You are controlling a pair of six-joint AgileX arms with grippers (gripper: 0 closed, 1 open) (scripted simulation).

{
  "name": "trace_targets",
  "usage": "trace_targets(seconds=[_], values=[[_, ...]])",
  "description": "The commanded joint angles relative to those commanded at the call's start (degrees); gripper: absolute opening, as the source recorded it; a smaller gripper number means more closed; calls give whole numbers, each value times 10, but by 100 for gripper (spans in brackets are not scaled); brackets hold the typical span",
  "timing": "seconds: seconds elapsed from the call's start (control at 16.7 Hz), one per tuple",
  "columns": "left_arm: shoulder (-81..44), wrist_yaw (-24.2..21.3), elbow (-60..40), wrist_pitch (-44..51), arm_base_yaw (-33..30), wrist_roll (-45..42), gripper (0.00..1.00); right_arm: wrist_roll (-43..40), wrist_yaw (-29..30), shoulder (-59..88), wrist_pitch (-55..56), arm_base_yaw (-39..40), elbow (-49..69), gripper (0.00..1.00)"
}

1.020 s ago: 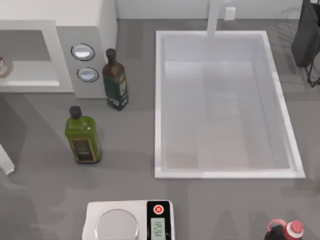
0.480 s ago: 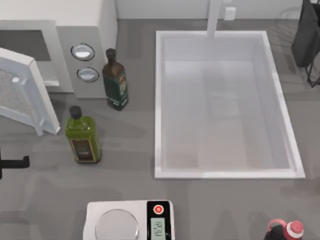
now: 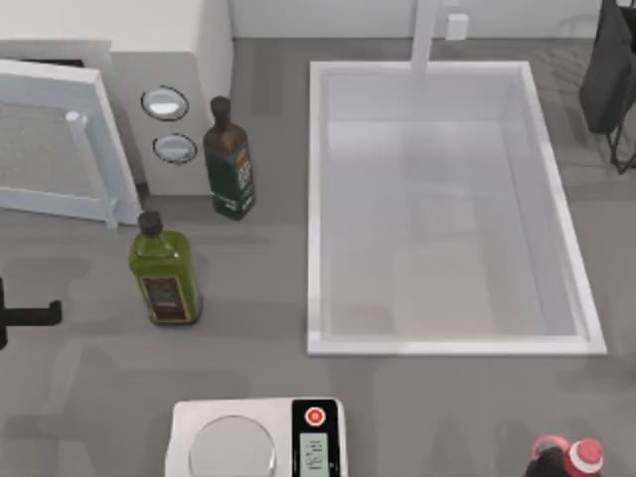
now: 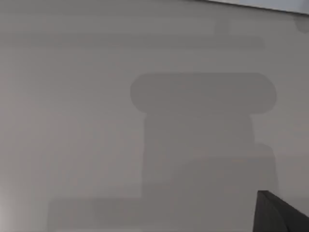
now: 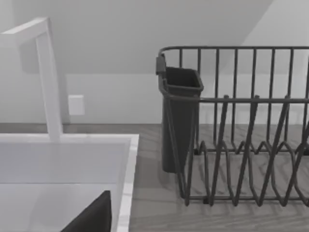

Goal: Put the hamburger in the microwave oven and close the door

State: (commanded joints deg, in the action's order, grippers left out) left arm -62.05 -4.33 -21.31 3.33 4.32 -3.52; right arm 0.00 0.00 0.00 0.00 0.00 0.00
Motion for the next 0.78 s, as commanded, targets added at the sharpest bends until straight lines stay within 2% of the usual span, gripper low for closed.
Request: trace_targets(seconds=[0.78], values=[[-267,10,-139,-93,-20,12,0,0,0,0,0,0,0,100]])
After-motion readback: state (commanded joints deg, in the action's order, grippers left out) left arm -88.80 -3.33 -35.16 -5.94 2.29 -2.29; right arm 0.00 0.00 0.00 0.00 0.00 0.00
